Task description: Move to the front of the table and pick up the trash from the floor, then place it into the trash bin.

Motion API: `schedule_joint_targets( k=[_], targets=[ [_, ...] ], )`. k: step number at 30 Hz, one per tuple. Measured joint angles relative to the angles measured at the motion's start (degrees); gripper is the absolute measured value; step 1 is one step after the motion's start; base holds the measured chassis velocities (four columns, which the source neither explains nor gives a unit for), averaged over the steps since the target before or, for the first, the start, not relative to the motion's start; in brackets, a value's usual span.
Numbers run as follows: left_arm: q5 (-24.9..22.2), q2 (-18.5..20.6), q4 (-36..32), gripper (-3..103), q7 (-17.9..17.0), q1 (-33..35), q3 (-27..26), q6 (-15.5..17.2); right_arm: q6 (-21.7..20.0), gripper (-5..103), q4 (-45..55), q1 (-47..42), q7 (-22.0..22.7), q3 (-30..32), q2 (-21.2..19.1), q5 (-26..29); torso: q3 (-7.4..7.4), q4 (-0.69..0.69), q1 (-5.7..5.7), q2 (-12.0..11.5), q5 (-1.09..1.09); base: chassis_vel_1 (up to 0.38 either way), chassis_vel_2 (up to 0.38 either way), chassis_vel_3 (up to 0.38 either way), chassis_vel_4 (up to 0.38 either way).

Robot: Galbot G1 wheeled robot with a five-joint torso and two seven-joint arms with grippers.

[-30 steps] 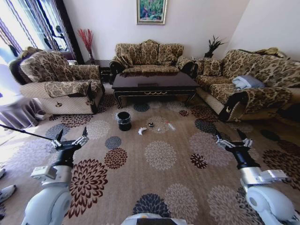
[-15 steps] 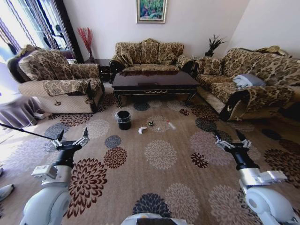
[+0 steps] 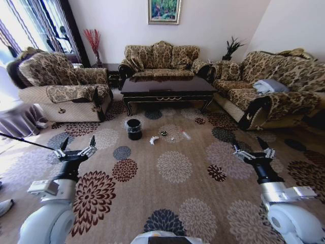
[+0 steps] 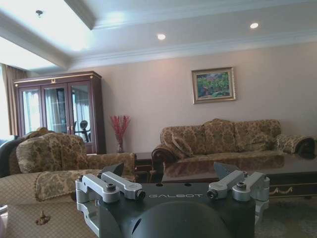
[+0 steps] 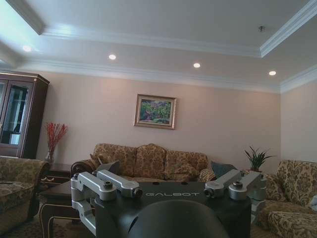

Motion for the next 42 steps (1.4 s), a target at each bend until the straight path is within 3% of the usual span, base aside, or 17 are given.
schedule_joint_targets(
  k=[1, 2, 7, 11, 19, 23, 30, 42],
  targets=[
    [-0.6, 0.2, 0.3, 100, 1.5, 0.0, 0.0, -0.8, 0.2, 100, 0.0, 0.0, 0.0, 0.0, 0.0, 0.2, -0.22, 0.0, -0.15, -0.4, 0.0, 0.0, 0.0, 0.0, 0.0],
    [-9.0, 1.6, 1.1, 100, 6.4, -0.7, 0.3, -2.3, 0.8, 100, -0.3, 0.3, 0.3, 0.0, -0.1, 1.5, -0.9, -0.01, -0.64, -1.5, 0.02, 0.0, 0.0, 0.0, 0.0],
    [-11.8, 3.6, 3.8, 100, 11.3, -2.2, -1.1, -5.1, 0.8, 100, -0.5, 0.7, 1.8, 0.2, -0.5, 1.4, -1.67, -0.01, -1.17, -2.8, 0.0, 0.0, 0.0, 0.0, 0.0],
    [-10.7, 4.0, 4.8, 100, 11.2, -2.3, -2.1, -5.5, 1.2, 100, -1.8, 1.7, 3.3, 0.6, -1.1, -0.5, -2.32, 0.0, -1.64, -3.9, 0.01, 0.0, 0.0, 0.0, 0.0],
    [-6.2, 3.2, 4.5, 100, 10.6, -1.8, -3.1, -6.2, 2.4, 100, -3.3, 2.9, 1.8, 0.8, -2.3, -2.1, -3.43, 0.0, -2.43, -5.8, 0.01, 0.0, 0.0, 0.0, 0.0],
    [-7.4, 3.5, 5.1, 100, 10.6, -1.8, -4.4, -6.3, 2.4, 100, -3.8, 2.9, 0.5, 0.9, -3.0, -2.1, -3.95, 0.0, -2.77, -6.7, 0.01, 0.0, 0.0, 0.0, 0.0],
    [-10.7, 4.9, 5.1, 100, 10.3, -1.8, -6.7, -6.3, -2.1, 100, -0.9, -0.3, 1.0, 1.2, -5.4, 8.8, -5.14, -0.01, -3.67, -8.8, 0.0, 0.0, 0.0, 0.0, 0.0],
    [-10.9, 6.5, 7.7, 100, 10.4, -2.8, -8.1, -5.9, -3.7, 100, -0.5, -1.0, 0.2, 2.1, -6.7, 9.2, -6.73, 0.0, -4.81, -11.5, 0.0, 0.0, 0.0, 0.0, 0.0]
  ],
)
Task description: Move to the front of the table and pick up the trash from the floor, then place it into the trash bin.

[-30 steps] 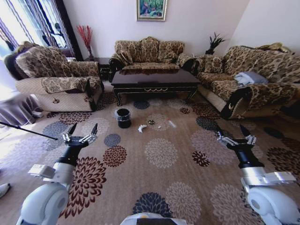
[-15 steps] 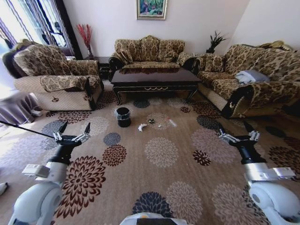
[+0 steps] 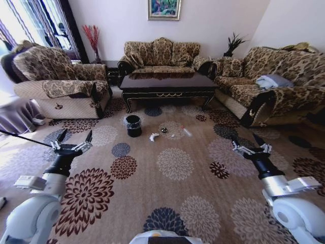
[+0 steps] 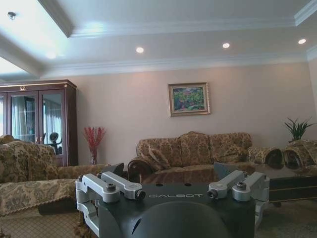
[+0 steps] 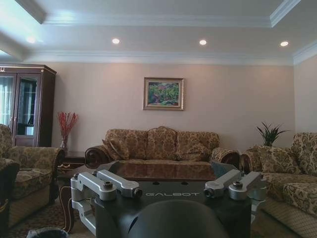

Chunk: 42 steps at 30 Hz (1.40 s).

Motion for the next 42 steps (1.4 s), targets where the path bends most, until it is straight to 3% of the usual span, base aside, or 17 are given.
schedule_joint_targets(
  k=[42],
  targets=[
    [0.0, -1.3, -1.8, 100, -1.0, -0.5, -1.8, 1.2, 1.2, 100, 2.0, -1.1, 0.6, -0.2, 2.1, -3.8, -6.34, 0.0, -4.01, -10.3, 0.0, 0.0, 0.0, 0.0, 0.0]
  ],
)
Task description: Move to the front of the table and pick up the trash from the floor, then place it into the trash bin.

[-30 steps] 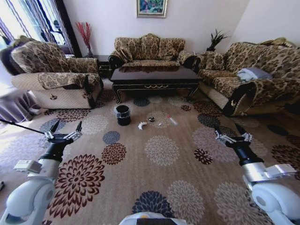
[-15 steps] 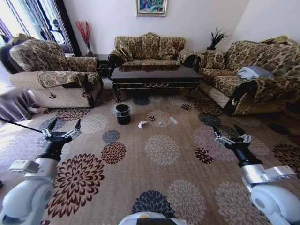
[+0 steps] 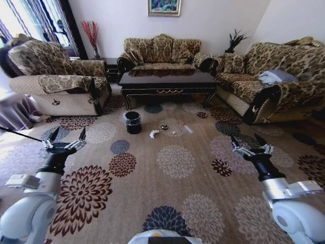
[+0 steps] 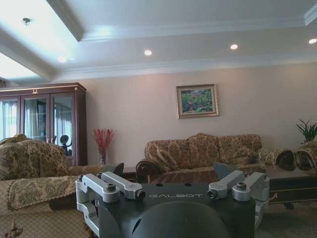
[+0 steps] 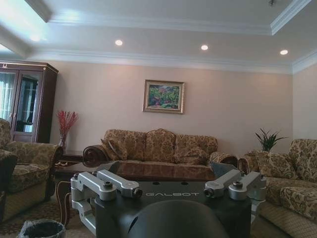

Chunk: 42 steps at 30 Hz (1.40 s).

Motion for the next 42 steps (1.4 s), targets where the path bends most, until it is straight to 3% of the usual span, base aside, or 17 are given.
schedule_joint_targets(
  k=[42],
  targets=[
    [2.8, -1.4, 1.6, 100, -0.3, -0.1, 3.4, 0.0, 1.0, 100, -1.8, 1.1, 0.1, -1.2, 0.7, -2.0, -6.4, 0.0, -3.45, -9.9, 0.0, 0.0, 0.0, 0.0, 0.0]
  ],
)
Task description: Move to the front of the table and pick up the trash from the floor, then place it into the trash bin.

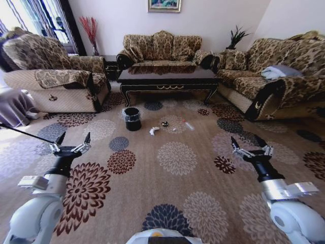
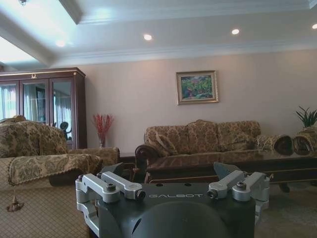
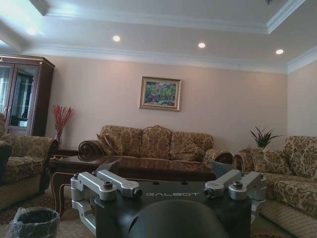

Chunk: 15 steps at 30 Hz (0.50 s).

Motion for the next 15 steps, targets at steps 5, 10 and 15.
schedule_joint_targets(
  k=[5, 10, 15],
  targets=[
    [0.4, 0.0, 0.4, 100, 0.0, -0.2, 0.5, 0.0, 0.0, 100, -0.3, 0.2, 0.0, 0.0, 0.0, 0.0, -0.87, 0.0, -0.29, -1.1, 0.0, 0.0, 0.0, 0.0, 0.0],
    [0.7, 0.0, 0.4, 100, 0.0, -0.2, 0.7, 0.0, 0.0, 100, -0.5, 0.3, -0.1, -0.1, 0.2, -0.1, -1.61, 0.0, -0.65, -2.2, 0.0, 0.0, 0.0, 0.0, 0.0],
    [0.0, -0.1, -0.8, 100, -0.7, -0.1, 0.5, 0.3, 0.0, 100, -0.7, 0.2, -0.1, -0.1, 0.3, -0.2, -2.36, 0.0, -0.99, -3.3, 0.0, 0.0, 0.0, 0.0, 0.0]
  ],
)
